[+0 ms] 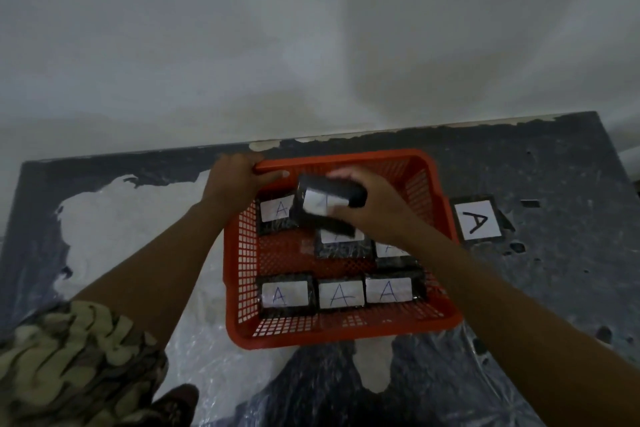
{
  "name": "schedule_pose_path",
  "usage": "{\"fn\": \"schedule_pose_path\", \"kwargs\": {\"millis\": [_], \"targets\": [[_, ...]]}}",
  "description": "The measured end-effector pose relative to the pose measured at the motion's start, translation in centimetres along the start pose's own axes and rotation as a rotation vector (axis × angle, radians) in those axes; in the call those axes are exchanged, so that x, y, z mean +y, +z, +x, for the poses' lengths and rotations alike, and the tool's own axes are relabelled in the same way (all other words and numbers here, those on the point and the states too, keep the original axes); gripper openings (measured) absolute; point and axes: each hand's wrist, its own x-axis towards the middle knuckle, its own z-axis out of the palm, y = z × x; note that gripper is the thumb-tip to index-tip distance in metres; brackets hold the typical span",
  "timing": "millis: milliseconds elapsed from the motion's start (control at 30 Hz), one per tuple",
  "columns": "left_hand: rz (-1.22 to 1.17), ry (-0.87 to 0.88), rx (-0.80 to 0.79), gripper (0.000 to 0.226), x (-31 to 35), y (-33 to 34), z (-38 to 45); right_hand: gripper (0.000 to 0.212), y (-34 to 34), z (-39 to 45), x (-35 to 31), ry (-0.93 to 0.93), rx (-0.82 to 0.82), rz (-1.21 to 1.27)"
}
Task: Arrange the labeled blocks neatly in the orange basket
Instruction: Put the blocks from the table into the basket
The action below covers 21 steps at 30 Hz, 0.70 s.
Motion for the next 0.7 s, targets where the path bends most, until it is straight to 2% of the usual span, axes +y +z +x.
{"fn": "schedule_pose_path", "kwargs": {"millis": [67, 133, 267, 467, 567, 700], "targets": [[-0.001, 0.020, 0.013, 0.054, -0.1, 0.0, 0.0, 0.049, 1.2, -0.1, 0.9, 0.013, -0.166, -0.114], [-0.014, 0.030, 0.016, 0.057, -0.1, 0.0, 0.0, 0.049, 2.8, -0.2, 1.5, -0.019, -0.204, -0.157], [-0.027, 0.034, 0.026, 0.052, -0.1, 0.1, -0.1, 0.046, 5.8, 0.3, 1.4, -0.121, -0.196, -0.214], [-0.030, 0.020, 0.028, 0.044, 0.1, 0.0, -0.1, 0.042, 8.8, 0.8, 1.6, -0.094, -0.216, -0.167], [-0.034, 0.025, 0.034, 0.038, 0.2, 0.0, -0.1, 0.051, 9.4, 0.5, 2.2, -0.103, -0.176, -0.304], [-0.033, 0.007, 0.024, 0.044, 0.1, 0.0, -0.1, 0.060, 9.7, -0.7, 2.3, -0.256, -0.055, -0.503]]}}
